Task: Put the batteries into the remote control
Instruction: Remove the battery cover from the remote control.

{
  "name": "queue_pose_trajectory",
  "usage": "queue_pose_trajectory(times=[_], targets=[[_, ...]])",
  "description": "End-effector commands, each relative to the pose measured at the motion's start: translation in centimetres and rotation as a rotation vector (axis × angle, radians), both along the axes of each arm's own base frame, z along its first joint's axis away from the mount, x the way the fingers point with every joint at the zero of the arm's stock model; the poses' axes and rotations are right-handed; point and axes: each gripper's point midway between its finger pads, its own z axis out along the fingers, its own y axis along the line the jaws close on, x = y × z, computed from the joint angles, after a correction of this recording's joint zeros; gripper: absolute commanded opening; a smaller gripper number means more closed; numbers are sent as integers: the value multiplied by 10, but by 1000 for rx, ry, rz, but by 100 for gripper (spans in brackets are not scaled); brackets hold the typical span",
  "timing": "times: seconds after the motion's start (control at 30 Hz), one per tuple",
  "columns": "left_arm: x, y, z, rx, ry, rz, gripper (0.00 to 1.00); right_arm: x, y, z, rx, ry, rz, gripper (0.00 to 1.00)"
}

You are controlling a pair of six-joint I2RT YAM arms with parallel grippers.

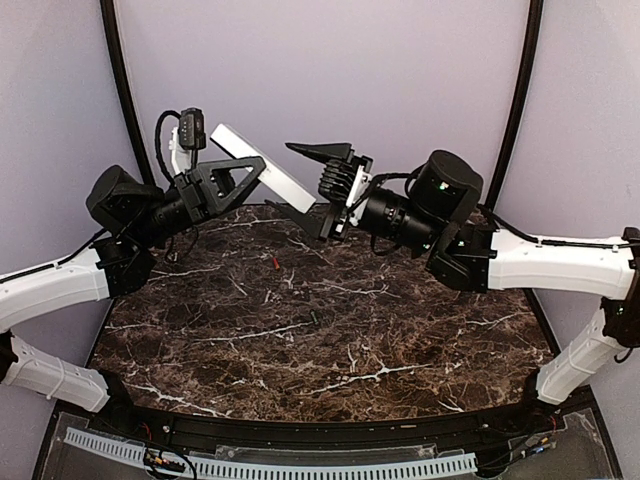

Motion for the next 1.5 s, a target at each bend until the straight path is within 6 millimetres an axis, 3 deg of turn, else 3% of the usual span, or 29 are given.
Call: queue_pose_trajectory(times=[0.0,0.2,0.27,0.5,0.63,0.67,0.73,0.77,0.9,1.0,1.2,1.47], targets=[[-9,10,27,-59,-62,13,0,-11,-3,17,39,-9,29,72],[-11,9,28,-62,-65,-3,0,-3,-4,9,10,13,-15,69],[-11,8,28,-62,-64,-6,0,-4,-4,9,9,14,-13,62],[-10,8,27,-59,-63,-4,0,-7,0,3,-35,36,9,30],[-9,8,27,-58,-65,3,0,-5,0,0,-52,59,-7,1],[-9,8,26,-56,-65,5,0,-4,0,-2,-54,66,-13,0],[-9,9,26,-56,-68,12,0,-4,-2,-6,-67,80,-17,1],[-9,10,27,-57,-73,20,0,-3,-3,-7,-72,89,-24,7],[-10,13,27,-56,-81,37,0,1,-12,-10,-72,104,-64,63],[-9,12,26,-52,-79,33,0,1,-20,-9,-65,108,-84,81],[-8,8,22,-43,-66,18,0,-3,-23,-7,-75,106,-76,80],[-9,7,21,-45,-58,3,0,0,-9,-6,-90,77,-63,52]])
